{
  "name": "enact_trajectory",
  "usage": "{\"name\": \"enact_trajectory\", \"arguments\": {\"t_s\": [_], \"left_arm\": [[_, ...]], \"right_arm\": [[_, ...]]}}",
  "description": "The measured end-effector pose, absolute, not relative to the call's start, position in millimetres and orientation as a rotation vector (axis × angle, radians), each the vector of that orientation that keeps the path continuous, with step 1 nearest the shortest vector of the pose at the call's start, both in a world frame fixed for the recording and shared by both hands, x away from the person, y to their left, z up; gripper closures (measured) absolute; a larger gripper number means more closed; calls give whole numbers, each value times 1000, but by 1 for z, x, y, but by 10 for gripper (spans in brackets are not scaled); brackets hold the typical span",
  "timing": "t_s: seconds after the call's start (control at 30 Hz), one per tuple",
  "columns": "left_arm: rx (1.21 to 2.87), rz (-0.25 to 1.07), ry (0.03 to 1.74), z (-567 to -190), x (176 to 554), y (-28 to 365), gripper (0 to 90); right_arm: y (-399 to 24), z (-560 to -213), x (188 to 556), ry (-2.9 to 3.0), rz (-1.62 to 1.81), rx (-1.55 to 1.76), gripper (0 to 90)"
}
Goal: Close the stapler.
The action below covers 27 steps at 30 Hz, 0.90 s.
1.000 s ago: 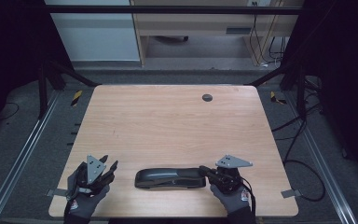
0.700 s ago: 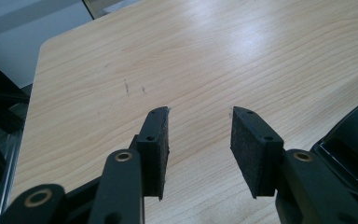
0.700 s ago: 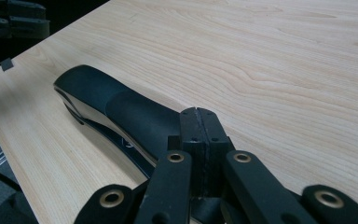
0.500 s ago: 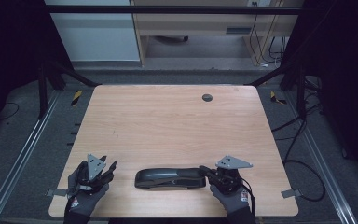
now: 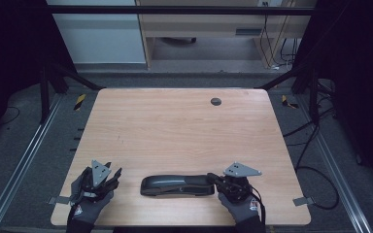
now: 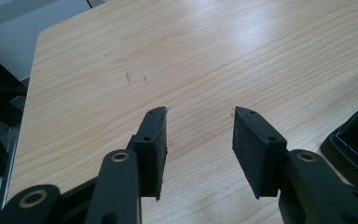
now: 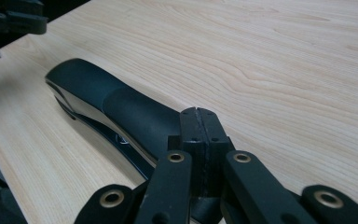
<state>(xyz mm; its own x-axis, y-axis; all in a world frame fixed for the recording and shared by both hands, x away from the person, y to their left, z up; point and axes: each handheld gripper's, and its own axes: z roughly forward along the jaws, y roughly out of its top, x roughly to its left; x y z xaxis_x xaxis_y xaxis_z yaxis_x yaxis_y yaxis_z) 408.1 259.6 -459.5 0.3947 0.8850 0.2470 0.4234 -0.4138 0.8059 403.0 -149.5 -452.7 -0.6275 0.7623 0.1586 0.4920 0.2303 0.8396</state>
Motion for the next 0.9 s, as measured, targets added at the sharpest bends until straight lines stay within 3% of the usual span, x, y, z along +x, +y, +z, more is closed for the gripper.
{"name": "enact_trajectory", "arguments": {"t_s": [0.23,0.53,0.57,0.67,0.9], "left_arm": [[2010,884,1116,-461,410,260,526],[2029,838,1130,-464,413,260,490],[2033,833,1135,-464,414,261,476],[2041,811,1142,-465,416,261,462],[2062,785,1143,-469,420,261,425]], "right_arm": [[-157,-445,405,2183,1519,1161,874],[-174,-443,413,2095,1473,1175,658],[-185,-443,416,2055,1456,1191,579],[-203,-447,420,2004,1397,1236,505],[-236,-461,429,1989,1260,1341,415]]}}
